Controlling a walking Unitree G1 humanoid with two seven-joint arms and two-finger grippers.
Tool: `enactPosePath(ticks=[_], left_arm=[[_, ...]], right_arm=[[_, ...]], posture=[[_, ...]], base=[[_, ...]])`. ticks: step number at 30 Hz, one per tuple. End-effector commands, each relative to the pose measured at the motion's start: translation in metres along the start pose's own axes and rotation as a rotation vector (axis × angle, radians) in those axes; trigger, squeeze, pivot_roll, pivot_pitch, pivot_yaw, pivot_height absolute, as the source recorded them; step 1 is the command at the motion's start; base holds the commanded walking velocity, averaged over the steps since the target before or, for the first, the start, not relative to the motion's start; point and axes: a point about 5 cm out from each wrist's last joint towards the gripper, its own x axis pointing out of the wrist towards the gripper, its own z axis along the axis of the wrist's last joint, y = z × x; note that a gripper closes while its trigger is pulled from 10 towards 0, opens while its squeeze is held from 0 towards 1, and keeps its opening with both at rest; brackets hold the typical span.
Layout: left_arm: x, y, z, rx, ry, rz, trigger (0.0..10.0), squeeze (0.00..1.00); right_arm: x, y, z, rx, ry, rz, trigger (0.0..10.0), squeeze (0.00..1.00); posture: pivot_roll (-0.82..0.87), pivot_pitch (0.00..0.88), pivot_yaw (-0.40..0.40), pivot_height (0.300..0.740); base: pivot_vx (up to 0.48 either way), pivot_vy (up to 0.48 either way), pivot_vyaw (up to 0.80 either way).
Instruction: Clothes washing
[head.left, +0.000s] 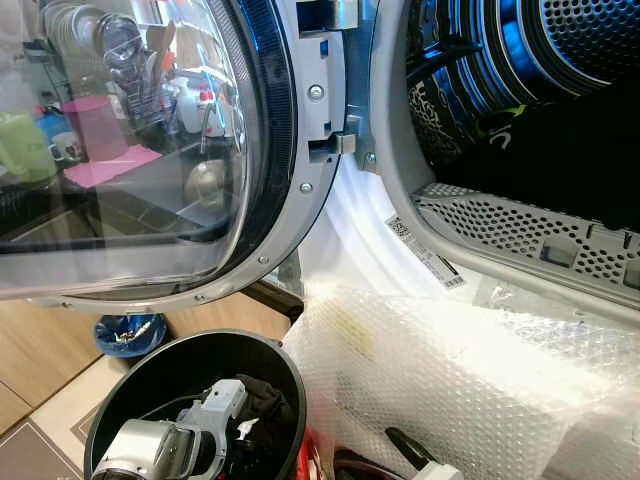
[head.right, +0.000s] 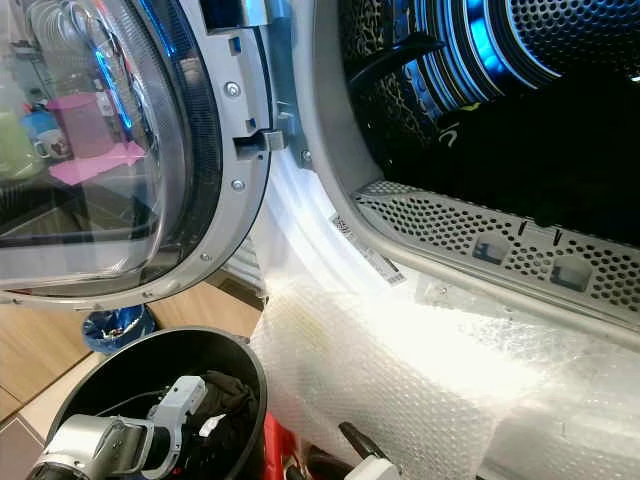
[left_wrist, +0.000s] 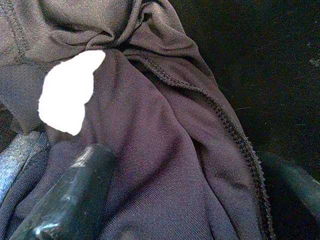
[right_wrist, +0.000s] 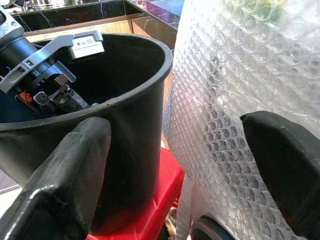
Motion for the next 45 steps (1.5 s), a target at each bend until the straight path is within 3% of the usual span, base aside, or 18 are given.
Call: enactPosePath(ticks=[1, 4, 5, 6, 7, 8, 9, 16, 17, 18, 45], left_arm=[[-0.003, 0.006, -0.002, 0.003, 0.024, 0.028, 10.0, 0.00], [0.001, 0.006, -0.004, 0.048, 0.054, 0.048, 10.0, 0.00], [0.007, 0.006, -0.008, 0.118, 0.066, 0.082, 0.0, 0.00], [0.007, 0.006, -0.008, 0.118, 0.066, 0.082, 0.0, 0.00], [0.007, 0.008, -0.008, 0.144, 0.060, 0.110, 1.1, 0.00], [0.006, 0.011, -0.004, 0.199, 0.032, 0.155, 4.0, 0.00], [0.004, 0.012, -0.002, 0.213, 0.027, 0.171, 10.0, 0.00], [0.003, 0.016, 0.002, 0.287, 0.021, 0.216, 10.0, 0.00], [0.004, 0.015, 0.001, 0.287, 0.023, 0.205, 6.4, 0.00], [0.007, 0.013, 0.000, 0.277, 0.025, 0.181, 0.0, 0.00], [0.015, 0.005, -0.008, 0.283, 0.038, 0.122, 0.0, 0.00]], right_arm=[[0.000, 0.002, -0.004, 0.001, 0.023, 0.009, 10.0, 0.00], [0.001, 0.002, -0.004, 0.000, 0.026, 0.010, 10.0, 0.00], [0.001, 0.001, -0.004, -0.001, 0.035, 0.003, 10.0, 0.00], [0.001, 0.001, -0.004, -0.001, 0.035, 0.003, 10.0, 0.00], [0.001, 0.001, -0.004, -0.002, 0.037, 0.001, 10.0, 0.00], [0.001, 0.001, -0.004, -0.002, 0.038, 0.000, 10.0, 0.00], [0.001, 0.001, -0.004, -0.002, 0.038, 0.000, 10.0, 0.00], [0.002, 0.000, -0.004, -0.004, 0.039, 0.007, 10.0, 0.00], [0.002, 0.000, -0.004, -0.006, 0.040, 0.008, 10.0, 0.00], [0.002, 0.000, -0.003, -0.008, 0.040, 0.009, 10.0, 0.00], [0.004, -0.001, -0.003, -0.011, 0.045, 0.012, 10.0, 0.00]], posture=[[0.09, 0.000, 0.113, 0.740], [0.09, 0.000, 0.116, 0.740], [0.09, 0.000, 0.110, 0.740], [0.09, 0.000, 0.110, 0.740], [0.09, 0.000, 0.110, 0.740], [0.09, 0.000, 0.110, 0.740], [0.09, 0.000, 0.109, 0.740], [0.09, 0.000, 0.107, 0.740], [0.09, 0.000, 0.107, 0.740], [0.09, 0.000, 0.104, 0.740], [0.09, 0.000, 0.108, 0.740]], base=[[0.000, 0.000, 0.00], [0.000, 0.000, 0.00], [0.000, 0.000, 0.00], [0.000, 0.000, 0.00], [0.000, 0.000, 0.00], [0.000, 0.000, 0.00], [0.000, 0.000, 0.00], [0.000, 0.000, 0.00], [0.000, 0.000, 0.00], [0.000, 0.000, 0.00], [0.000, 0.000, 0.00]])
